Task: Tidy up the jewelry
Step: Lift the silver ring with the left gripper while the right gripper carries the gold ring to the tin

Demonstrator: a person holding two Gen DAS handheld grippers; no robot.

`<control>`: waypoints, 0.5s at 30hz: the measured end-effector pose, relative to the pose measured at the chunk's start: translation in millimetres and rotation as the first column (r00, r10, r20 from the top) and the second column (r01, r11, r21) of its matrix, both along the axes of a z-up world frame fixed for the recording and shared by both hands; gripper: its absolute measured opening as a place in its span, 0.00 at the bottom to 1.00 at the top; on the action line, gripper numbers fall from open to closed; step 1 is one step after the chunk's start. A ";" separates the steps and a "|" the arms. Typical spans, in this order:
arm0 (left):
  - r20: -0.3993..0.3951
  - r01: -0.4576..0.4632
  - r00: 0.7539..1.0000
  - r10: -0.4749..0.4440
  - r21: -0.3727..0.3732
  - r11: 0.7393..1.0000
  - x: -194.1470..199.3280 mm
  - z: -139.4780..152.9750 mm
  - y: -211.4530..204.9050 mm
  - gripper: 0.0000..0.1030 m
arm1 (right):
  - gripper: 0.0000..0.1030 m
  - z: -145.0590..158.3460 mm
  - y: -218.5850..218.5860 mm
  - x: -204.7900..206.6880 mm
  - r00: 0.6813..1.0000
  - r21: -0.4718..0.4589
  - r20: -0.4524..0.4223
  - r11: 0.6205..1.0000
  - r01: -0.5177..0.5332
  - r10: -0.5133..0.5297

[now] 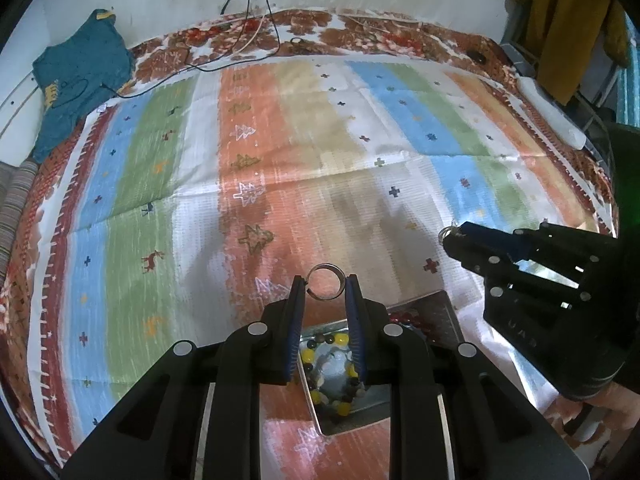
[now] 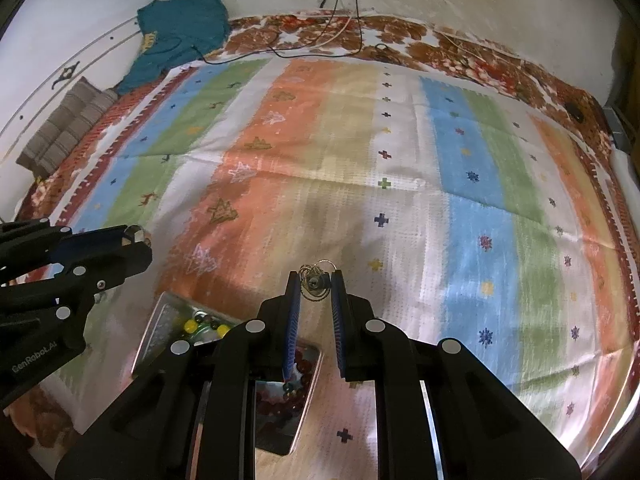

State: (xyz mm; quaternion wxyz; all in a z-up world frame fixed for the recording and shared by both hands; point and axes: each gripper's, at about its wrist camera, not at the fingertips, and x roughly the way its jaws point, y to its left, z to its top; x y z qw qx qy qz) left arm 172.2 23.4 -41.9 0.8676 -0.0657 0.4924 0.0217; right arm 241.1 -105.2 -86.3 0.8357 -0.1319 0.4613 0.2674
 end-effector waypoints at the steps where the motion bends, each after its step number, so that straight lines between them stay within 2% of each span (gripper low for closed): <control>1: 0.003 0.001 1.000 -0.001 0.000 1.000 -1.9 0.7 -0.2 0.19 | 0.16 0.7 -0.4 -1.8 1.000 0.003 -0.001 1.000 -0.002 0.002; 15: 0.018 -0.007 1.000 0.008 -0.010 1.000 -20.9 4.0 -4.1 0.19 | 0.16 2.2 -5.7 -26.2 1.000 0.014 -0.003 1.000 -0.021 0.021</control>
